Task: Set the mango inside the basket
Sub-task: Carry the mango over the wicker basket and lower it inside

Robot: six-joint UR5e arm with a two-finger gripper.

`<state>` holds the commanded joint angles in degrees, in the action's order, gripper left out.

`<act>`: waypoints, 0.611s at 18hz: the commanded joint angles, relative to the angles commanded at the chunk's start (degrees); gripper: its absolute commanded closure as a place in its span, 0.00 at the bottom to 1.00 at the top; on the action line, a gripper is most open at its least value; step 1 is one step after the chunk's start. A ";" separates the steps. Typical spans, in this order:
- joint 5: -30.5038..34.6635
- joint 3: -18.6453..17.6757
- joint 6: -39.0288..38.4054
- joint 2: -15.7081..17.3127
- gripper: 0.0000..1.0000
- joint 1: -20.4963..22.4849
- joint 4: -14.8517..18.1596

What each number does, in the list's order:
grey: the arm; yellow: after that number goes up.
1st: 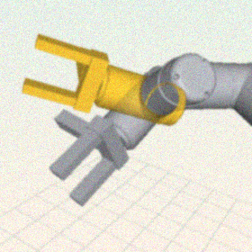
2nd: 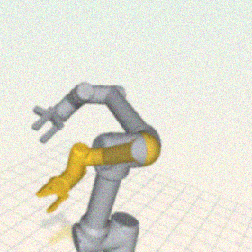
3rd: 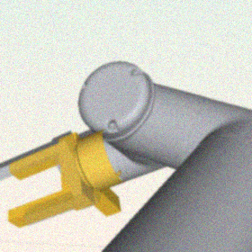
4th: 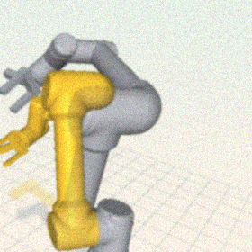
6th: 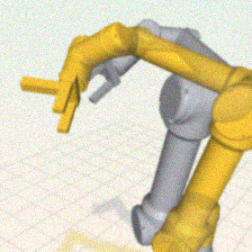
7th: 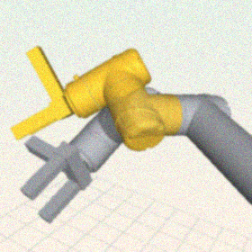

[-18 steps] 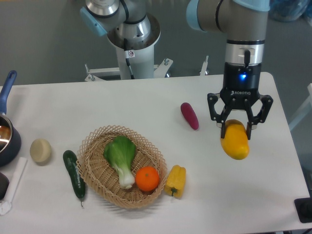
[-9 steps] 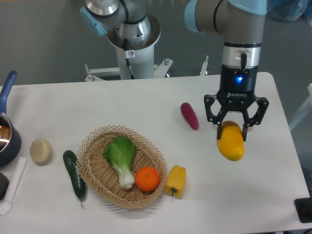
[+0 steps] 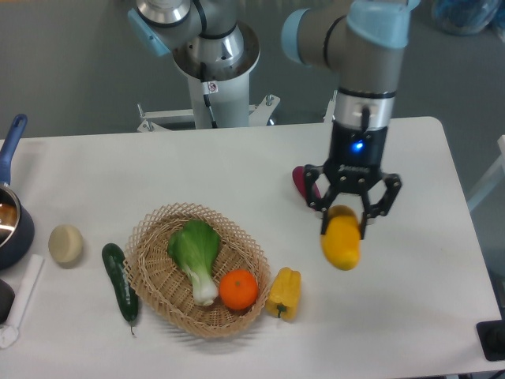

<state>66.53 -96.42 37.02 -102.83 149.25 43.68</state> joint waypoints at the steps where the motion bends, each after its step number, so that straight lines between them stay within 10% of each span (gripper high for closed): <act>1: 0.88 -0.09 -1.76 -0.26 0.54 -1.14 0.09; 11: 7.65 -5.18 -6.01 -1.58 0.54 -13.80 0.17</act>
<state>74.17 -101.60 31.02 -104.41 135.45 43.86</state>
